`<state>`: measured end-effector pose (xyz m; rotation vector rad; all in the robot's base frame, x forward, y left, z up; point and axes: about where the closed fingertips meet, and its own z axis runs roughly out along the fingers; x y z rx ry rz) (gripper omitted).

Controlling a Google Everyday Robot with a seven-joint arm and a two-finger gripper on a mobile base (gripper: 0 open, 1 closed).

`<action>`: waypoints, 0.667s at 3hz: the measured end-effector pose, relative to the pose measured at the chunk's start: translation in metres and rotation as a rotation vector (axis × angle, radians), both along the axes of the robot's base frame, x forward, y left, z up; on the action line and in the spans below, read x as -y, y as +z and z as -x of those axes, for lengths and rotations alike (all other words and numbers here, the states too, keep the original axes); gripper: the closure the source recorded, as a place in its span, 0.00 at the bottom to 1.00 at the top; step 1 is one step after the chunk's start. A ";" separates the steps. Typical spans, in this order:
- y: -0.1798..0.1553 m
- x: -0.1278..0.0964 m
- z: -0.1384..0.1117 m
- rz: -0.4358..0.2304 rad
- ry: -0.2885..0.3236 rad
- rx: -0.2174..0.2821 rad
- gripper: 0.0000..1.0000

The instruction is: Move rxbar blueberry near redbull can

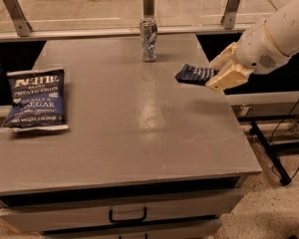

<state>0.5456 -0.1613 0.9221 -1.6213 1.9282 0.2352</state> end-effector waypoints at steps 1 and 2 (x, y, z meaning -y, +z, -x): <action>0.000 0.000 0.000 0.000 0.000 0.000 1.00; 0.001 0.003 -0.026 -0.003 0.042 0.032 1.00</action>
Offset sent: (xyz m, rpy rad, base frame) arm 0.0832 -0.0140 0.0038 0.0118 -0.1064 0.1270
